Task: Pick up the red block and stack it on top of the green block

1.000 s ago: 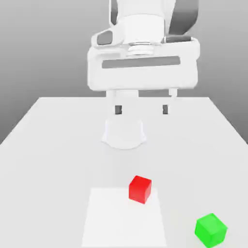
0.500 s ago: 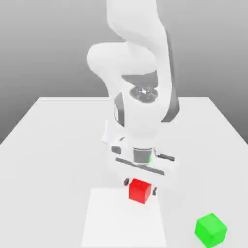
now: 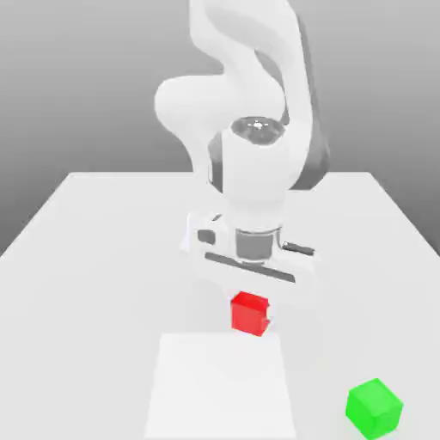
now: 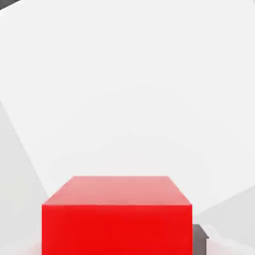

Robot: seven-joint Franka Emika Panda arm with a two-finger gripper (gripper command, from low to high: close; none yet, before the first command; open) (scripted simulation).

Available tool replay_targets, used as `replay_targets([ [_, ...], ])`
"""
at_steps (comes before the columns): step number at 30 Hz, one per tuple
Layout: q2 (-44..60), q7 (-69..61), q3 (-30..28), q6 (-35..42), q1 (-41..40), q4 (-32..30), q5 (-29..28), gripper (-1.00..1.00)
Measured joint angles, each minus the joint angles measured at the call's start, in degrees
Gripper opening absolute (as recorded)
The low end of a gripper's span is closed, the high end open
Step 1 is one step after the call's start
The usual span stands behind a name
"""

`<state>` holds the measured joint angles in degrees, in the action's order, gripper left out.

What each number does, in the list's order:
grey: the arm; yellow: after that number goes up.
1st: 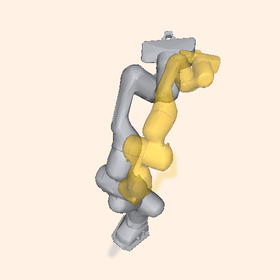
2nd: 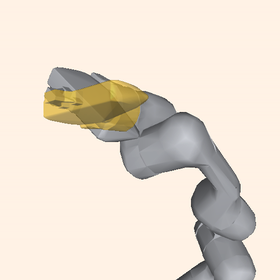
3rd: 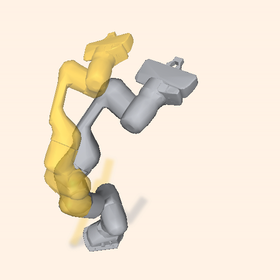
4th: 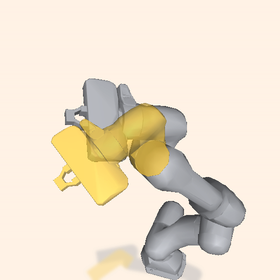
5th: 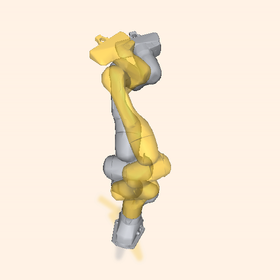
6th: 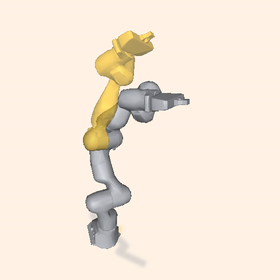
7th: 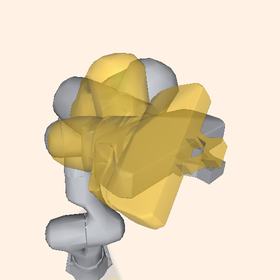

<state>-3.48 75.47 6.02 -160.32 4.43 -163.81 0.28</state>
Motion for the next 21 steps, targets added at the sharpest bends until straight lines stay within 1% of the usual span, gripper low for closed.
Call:
replay_targets([
  [8, 8.3, -16.1, 3.1, 8.2, 5.3, 16.2, -3.2, -1.00],
  [13, 13.8, -26.6, 6.1, 12.8, 6.8, 26.3, -4.4, -1.00],
  [17, 21.2, -26.3, 4.9, 7.6, 8.4, 28.3, -7.5, -1.00],
  [18, 22.7, -25.9, 4.4, 6.2, 8.8, 28.5, -8.1, 1.00],
  [21, 22.7, -25.9, 4.4, 6.2, 8.8, 28.5, -8.1, 1.00],
])
